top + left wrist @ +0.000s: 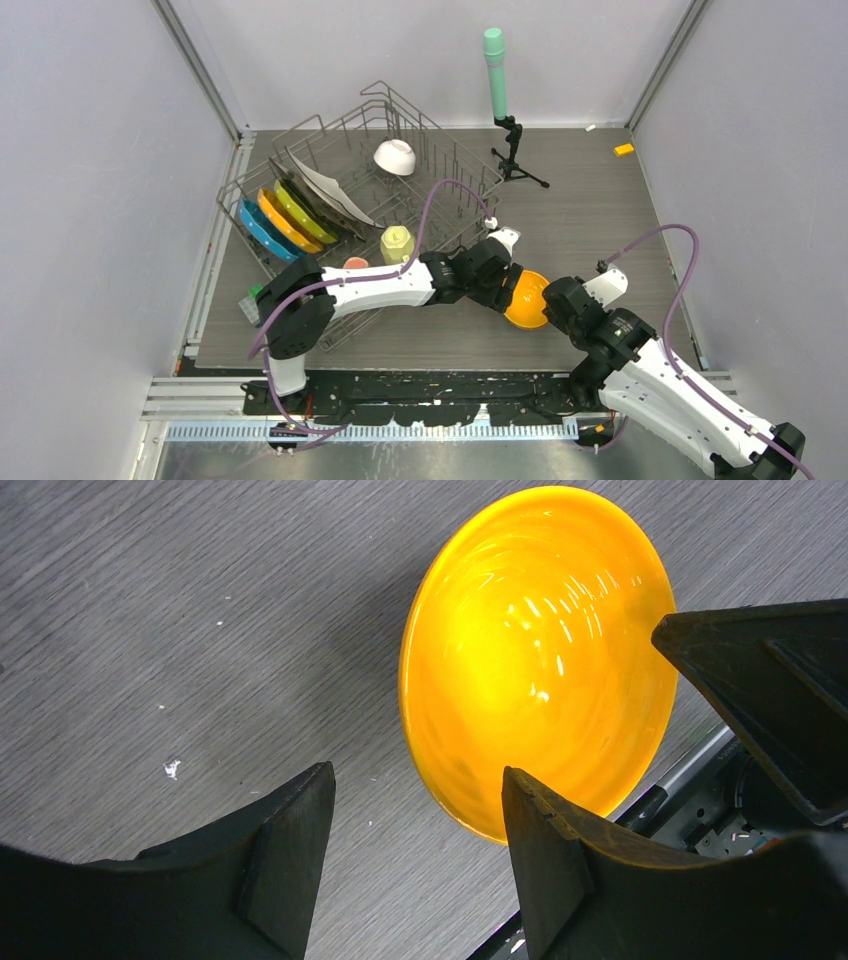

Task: Load the mixed dishes into the dish rack
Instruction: Pick up the bowl from the center of the board.

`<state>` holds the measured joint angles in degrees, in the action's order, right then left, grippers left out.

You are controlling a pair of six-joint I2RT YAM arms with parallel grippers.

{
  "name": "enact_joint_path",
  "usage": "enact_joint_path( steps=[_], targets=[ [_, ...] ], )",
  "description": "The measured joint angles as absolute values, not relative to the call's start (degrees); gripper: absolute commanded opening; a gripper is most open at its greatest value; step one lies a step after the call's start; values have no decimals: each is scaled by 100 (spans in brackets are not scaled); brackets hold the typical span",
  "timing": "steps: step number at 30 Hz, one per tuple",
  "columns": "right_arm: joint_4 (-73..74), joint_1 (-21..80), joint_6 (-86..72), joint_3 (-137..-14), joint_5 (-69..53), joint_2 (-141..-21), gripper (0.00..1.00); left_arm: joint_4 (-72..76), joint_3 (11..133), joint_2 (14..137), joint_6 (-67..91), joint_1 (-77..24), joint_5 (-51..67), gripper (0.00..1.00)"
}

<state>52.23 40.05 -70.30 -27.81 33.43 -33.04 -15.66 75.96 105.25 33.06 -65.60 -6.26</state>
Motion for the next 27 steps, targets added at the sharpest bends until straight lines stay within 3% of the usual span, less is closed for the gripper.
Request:
enact_joint_path(
  steps=[16, 27],
  targets=[
    [4781, 4005, -6997, -2613, 3170, -3581, 29, -1542, 7653, 10569, 3332, -6554, -589, 63],
    [4665, 4005, -6912, -2565, 3114, -3640, 29, -1522, 7863, 10803, 3457, -6556, -593, 51]
  ],
)
